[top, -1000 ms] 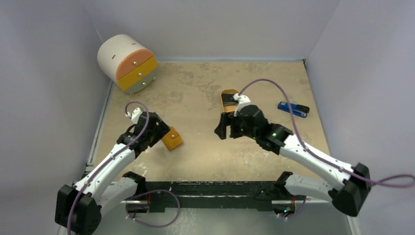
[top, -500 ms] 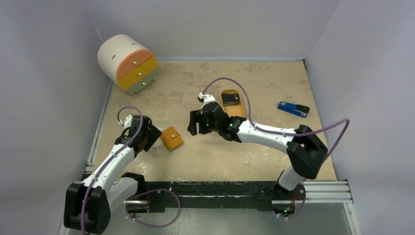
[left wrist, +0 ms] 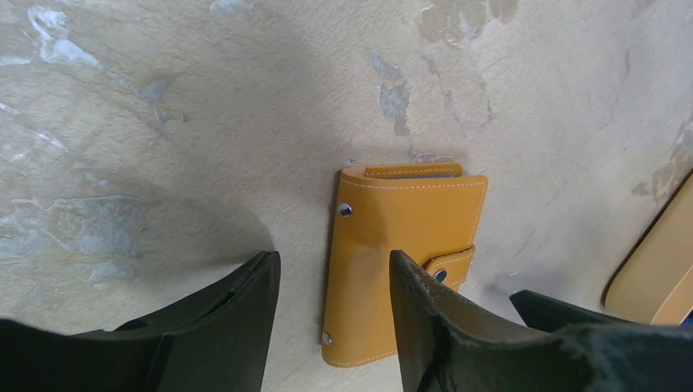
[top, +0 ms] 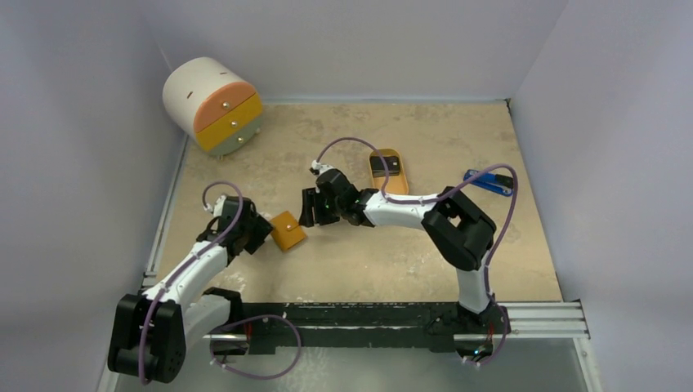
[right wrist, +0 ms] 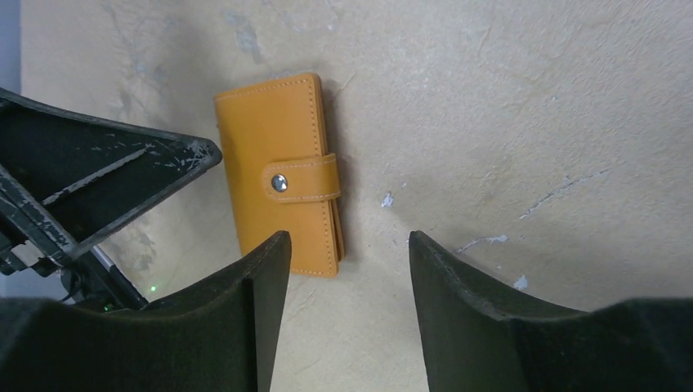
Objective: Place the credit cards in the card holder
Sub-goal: Move the card holder to the center of the board.
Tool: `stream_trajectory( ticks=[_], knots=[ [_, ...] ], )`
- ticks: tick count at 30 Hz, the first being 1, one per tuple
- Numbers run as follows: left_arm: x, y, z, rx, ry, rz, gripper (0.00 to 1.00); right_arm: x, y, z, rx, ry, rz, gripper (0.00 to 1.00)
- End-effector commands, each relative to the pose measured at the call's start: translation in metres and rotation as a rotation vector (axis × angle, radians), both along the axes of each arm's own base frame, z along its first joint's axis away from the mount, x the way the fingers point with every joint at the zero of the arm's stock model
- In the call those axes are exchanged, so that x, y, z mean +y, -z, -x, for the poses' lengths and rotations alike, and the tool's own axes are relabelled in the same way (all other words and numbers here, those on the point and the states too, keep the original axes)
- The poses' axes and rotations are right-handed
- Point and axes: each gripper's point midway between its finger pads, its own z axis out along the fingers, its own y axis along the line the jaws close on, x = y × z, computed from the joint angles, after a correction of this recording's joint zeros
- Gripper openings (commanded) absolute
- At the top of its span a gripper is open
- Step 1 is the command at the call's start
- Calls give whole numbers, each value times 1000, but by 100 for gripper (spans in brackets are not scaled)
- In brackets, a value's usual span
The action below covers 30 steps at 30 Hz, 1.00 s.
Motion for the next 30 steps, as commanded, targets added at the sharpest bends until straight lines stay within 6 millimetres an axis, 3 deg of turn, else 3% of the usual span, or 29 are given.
stream_trajectory(
  ticks=[1, 12, 16, 19, 22, 24, 30],
  knots=[
    [-6, 1, -5, -36, 21, 35, 50, 19, -15, 3, 26, -54, -82, 55],
    [-20, 22, 3, -1, 75, 95, 47, 19, 18, 27, 166, -85, -95, 41],
    [-29, 27, 5, -1, 106, 136, 43, 18, 25, 32, 192, -90, -105, 31],
    [-37, 29, 8, -3, 132, 157, 39, 18, 30, 36, 214, -84, -114, 16],
    [-46, 29, 10, -4, 165, 149, 39, 14, 28, 38, 214, -76, -116, 11],
    [-56, 29, 14, -3, 197, 152, 38, 7, 25, 41, 206, -62, -111, 1],
    [-90, 24, 18, -27, 290, 183, 35, -44, 27, 66, 202, 1, -55, 0]
  ],
)
